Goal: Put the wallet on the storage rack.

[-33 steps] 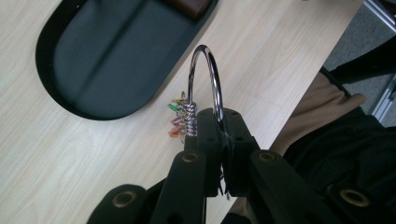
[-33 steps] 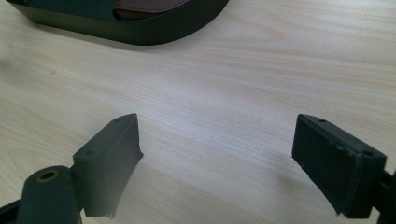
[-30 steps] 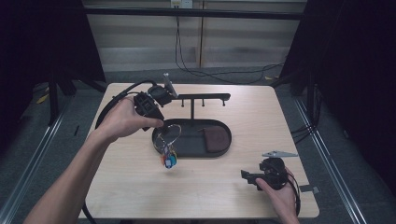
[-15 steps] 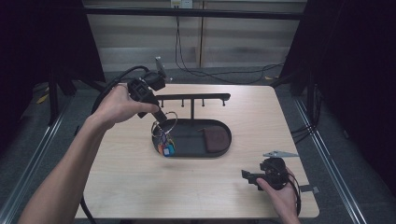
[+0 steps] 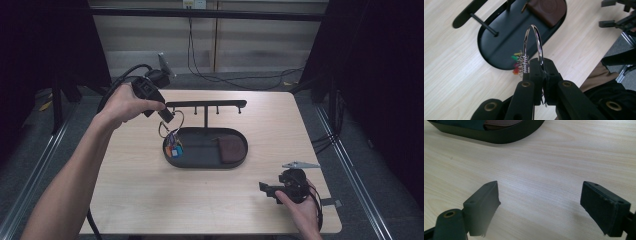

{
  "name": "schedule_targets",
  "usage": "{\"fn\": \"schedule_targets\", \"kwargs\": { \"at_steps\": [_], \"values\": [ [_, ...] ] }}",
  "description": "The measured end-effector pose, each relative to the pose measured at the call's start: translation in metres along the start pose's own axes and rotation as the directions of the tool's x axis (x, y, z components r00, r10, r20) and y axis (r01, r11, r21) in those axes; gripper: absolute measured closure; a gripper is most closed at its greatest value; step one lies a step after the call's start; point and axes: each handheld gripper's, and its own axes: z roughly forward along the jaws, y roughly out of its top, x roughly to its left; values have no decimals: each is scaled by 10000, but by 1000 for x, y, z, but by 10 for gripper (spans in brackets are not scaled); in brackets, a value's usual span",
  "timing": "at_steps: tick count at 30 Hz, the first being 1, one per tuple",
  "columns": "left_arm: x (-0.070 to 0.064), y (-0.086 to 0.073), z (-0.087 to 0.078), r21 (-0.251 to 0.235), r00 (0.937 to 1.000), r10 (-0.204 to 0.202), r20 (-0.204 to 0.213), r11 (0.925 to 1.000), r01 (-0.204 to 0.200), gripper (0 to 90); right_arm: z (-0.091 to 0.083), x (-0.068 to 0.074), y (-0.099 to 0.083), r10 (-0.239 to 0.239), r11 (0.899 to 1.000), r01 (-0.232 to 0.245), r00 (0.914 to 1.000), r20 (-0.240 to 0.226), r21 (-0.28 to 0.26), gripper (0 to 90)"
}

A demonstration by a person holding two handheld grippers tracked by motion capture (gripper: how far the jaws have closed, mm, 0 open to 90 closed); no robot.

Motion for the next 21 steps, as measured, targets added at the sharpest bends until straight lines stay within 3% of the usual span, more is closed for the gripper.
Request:
{"fn": "schedule_targets", "kwargs": {
  "at_steps": [3, 11, 21],
  "values": [
    [3, 2, 2, -85, 9998, 9, -178, 10000, -10, 878, 1, 0, 0, -31, 10000, 31, 10000, -30, -3, 156],
    [18, 5, 6, -368, 9962, -628, -609, 9975, 607, 879, 0, 0, 0, -39, 10000, 39, 10000, -42, -4, 157],
    [30, 1, 15, -831, 9942, -935, -531, 9926, 889, 879, 1, 0, 0, -95, 10000, 95, 9999, -51, 9, 157]
  ]
}}
